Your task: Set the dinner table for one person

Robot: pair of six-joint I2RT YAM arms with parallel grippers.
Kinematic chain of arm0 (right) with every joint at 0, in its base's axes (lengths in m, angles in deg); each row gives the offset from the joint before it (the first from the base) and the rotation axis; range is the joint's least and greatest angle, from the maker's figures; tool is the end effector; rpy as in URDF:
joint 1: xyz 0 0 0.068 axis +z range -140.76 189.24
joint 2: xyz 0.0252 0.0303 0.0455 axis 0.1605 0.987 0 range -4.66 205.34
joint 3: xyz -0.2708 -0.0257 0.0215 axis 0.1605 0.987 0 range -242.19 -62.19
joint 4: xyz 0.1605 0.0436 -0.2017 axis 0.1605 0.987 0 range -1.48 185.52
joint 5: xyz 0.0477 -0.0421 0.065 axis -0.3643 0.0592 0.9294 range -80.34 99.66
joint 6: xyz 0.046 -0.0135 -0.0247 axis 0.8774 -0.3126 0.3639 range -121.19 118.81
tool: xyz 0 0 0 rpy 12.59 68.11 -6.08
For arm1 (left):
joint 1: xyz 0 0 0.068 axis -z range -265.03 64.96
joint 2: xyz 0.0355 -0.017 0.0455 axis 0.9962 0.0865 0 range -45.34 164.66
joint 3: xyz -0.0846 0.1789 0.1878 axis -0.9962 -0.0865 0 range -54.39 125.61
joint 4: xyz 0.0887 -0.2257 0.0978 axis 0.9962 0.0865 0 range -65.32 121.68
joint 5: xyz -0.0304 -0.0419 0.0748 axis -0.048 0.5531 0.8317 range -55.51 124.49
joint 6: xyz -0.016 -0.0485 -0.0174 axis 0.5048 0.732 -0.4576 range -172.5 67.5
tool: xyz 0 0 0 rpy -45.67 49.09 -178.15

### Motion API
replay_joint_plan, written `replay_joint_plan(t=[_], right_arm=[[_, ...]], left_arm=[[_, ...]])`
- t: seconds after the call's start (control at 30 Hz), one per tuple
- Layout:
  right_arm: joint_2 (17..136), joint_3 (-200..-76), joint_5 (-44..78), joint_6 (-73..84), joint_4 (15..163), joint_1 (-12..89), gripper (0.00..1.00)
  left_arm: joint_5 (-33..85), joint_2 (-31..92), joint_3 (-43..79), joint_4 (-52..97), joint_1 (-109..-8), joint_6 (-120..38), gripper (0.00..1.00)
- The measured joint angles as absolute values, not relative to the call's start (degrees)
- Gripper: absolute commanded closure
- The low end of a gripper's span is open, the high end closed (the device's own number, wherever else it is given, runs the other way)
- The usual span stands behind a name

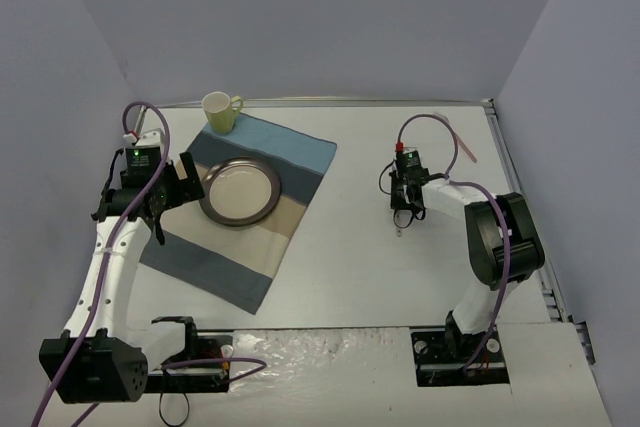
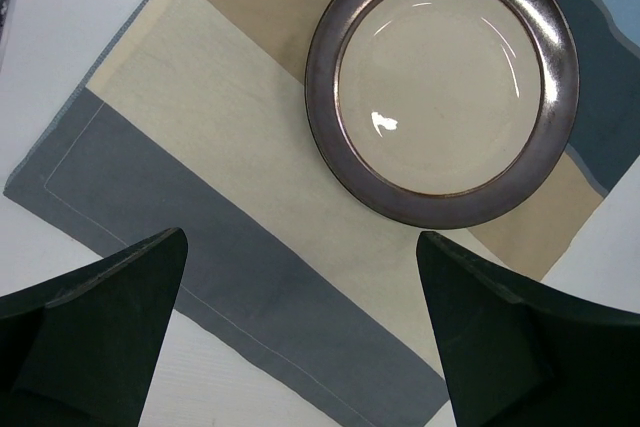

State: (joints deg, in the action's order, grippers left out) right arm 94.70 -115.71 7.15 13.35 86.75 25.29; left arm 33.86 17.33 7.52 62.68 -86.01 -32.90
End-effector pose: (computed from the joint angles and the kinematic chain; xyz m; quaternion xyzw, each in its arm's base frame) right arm 0.3420 0.0968 0.1638 -0.0036 0.9206 0.0835 0.3815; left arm 0.2301 0.0036 0.3361 -0.1587 0.8876 -0.0748 0.4259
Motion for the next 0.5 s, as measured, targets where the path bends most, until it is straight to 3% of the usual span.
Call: replay_joint_plan(t=[0.2, 0.5], right_arm=[[95.83, -117.9, 7.77, 11.17, 87.36, 25.48, 1.0], [98.07, -136.61, 8.61, -3.65, 88.37, 31.63, 1.0]], left_arm=[[34.55, 17.69, 8.15, 62.06, -86.01, -33.27, 0.03], [34.88, 21.21, 11.35, 59.93, -86.06, -33.95, 0.03]])
